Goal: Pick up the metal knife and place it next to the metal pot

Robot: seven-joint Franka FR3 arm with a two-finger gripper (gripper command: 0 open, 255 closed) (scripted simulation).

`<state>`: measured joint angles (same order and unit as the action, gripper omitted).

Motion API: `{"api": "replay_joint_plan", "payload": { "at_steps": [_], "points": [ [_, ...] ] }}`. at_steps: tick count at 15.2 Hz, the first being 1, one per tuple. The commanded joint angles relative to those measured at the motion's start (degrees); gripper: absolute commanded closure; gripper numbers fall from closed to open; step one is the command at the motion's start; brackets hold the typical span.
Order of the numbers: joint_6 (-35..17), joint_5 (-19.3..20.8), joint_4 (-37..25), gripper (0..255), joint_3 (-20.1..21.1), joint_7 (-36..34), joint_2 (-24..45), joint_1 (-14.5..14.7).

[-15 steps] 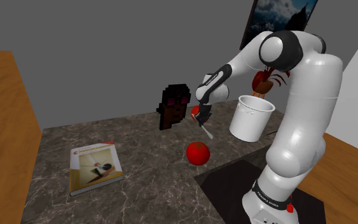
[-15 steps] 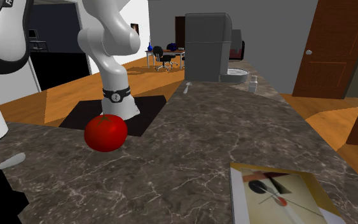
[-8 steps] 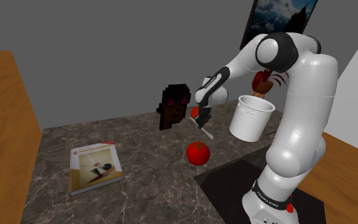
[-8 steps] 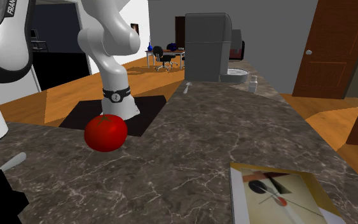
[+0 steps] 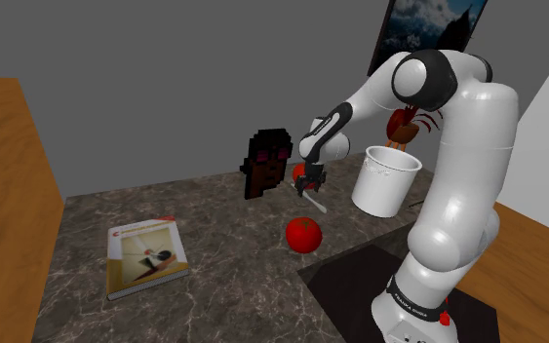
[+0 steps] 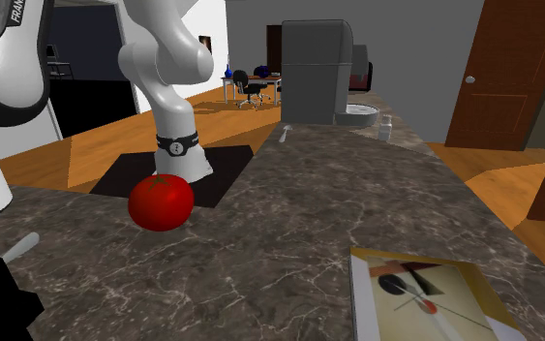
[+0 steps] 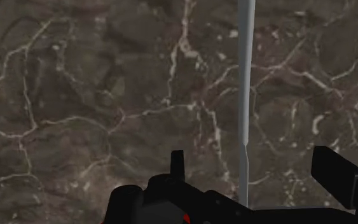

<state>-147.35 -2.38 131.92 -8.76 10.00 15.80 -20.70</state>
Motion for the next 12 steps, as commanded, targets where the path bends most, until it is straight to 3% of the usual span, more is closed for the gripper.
{"api": "replay_joint_plan", "payload": {
  "at_steps": [1,4,12],
  "points": [
    [1.7,0.5,-0.1,0,-0.2,-0.3,-1.7,0.2],
    [6.7,1.6,-0.7,0,-0.6,-1.1,-6.1,0.6],
    [6.7,1.6,-0.7,0,-0.6,-1.1,-6.1,0.5]
  ]
}}
